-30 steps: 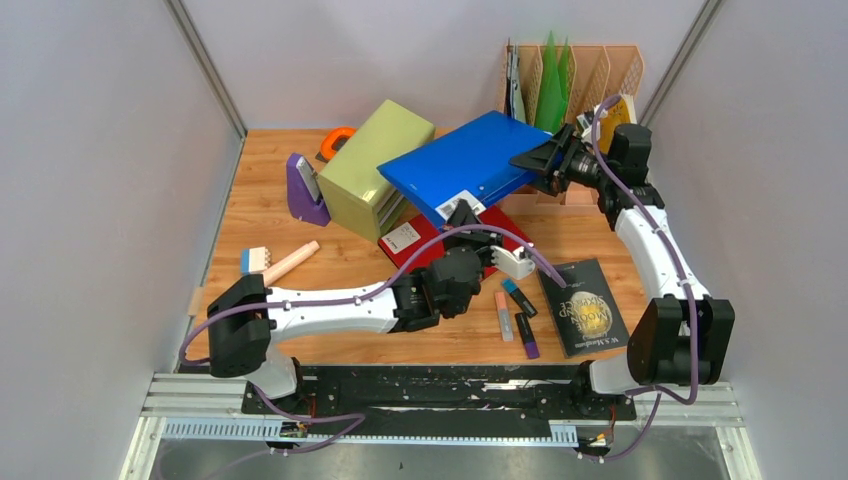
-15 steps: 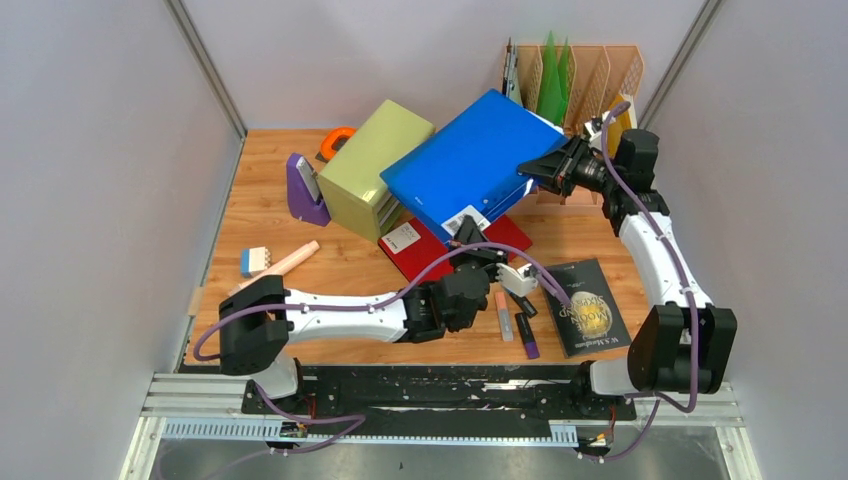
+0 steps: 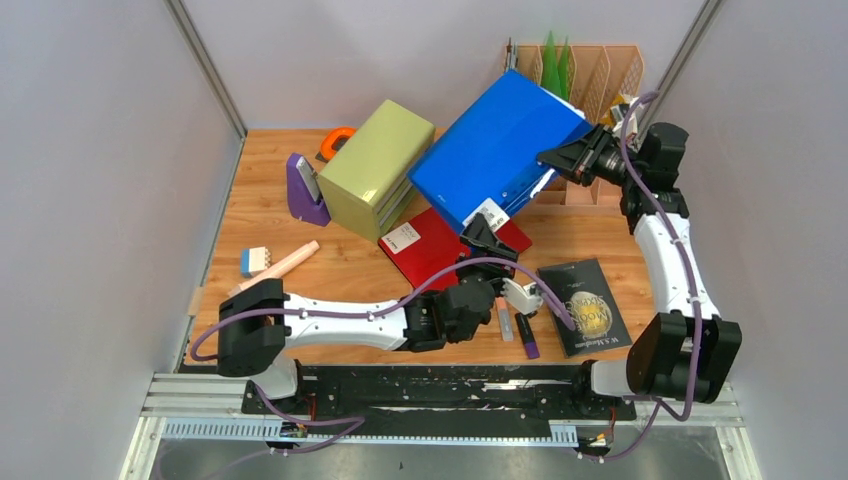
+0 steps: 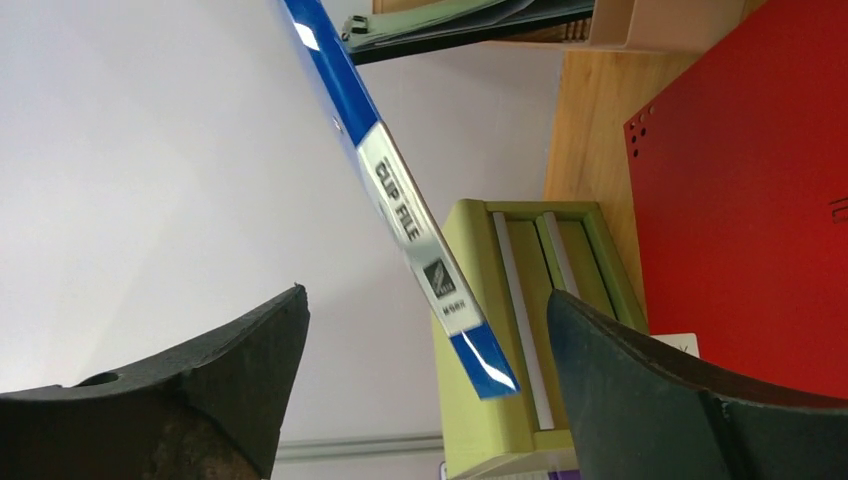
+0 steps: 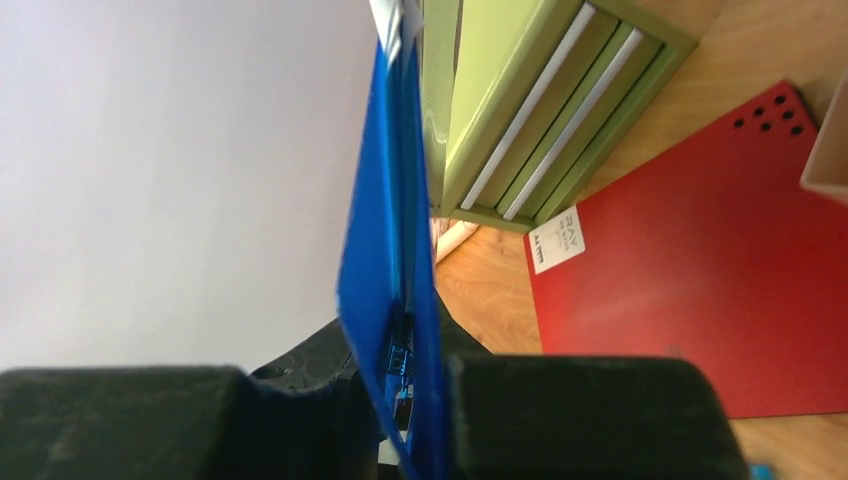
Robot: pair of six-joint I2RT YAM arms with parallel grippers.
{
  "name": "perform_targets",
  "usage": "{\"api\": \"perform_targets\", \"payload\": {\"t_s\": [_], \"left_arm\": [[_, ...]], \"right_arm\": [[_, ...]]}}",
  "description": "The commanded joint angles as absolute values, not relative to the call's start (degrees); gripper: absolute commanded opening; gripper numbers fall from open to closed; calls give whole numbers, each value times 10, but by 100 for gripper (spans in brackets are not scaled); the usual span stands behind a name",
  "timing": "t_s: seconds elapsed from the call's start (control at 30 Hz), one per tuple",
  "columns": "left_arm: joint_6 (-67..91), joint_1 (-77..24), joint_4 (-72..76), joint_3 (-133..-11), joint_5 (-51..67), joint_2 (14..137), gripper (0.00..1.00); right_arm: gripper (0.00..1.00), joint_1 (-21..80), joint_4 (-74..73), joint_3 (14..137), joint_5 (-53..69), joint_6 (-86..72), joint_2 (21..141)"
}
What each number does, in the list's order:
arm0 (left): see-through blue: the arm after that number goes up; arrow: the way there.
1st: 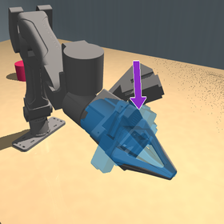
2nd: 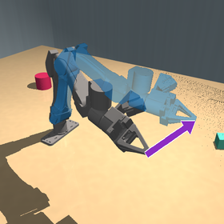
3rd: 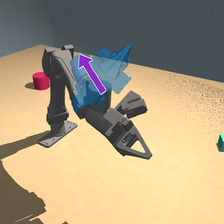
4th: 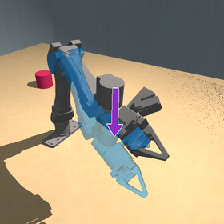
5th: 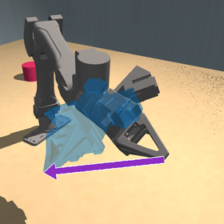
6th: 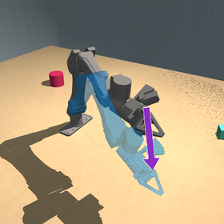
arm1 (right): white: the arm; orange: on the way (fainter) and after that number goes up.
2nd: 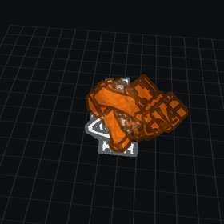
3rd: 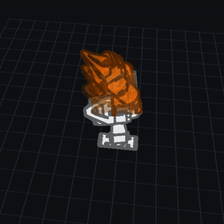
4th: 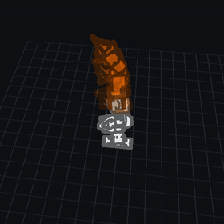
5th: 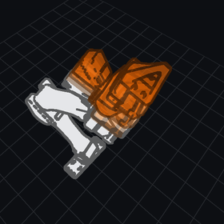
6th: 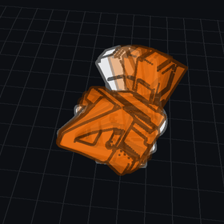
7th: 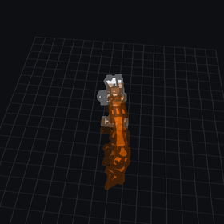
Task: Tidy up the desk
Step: Pick up the folder from the center of the board, then place the folder in the storage box.
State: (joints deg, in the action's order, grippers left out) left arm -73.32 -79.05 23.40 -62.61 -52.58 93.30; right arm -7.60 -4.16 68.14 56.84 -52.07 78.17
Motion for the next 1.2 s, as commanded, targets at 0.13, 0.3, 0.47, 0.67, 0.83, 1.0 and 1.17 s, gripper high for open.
{"api": "perform_targets", "payload": {"t_s": [0.13, 0.3, 0.47, 0.67, 0.83, 1.0, 1.17], "left_arm": [[-698, -788, 213, -637, -519, 873, 100], [-656, -768, 148, -649, -510, 848, 100], [-555, -735, 29, -689, -478, 818, 100], [-484, -685, -55, -707, -442, 789, 100], [-431, -637, -115, -736, -405, 771, 100], [-394, -595, -152, -765, -382, 763, 100], [-354, -564, -182, -796, -352, 762, 100]], "right_arm": [[0, -113, -67, 805, 598, -419, 733], [0, -158, -99, 881, 591, -380, 731], [0, -183, -137, 972, 543, -315, 737], [0, -183, -185, 1074, 463, -230, 759], [0, -183, -203, 1125, 405, -185, 770], [0, -184, -215, 1161, 332, -147, 781], [0, -184, -215, 1178, 264, -119, 796]]}}
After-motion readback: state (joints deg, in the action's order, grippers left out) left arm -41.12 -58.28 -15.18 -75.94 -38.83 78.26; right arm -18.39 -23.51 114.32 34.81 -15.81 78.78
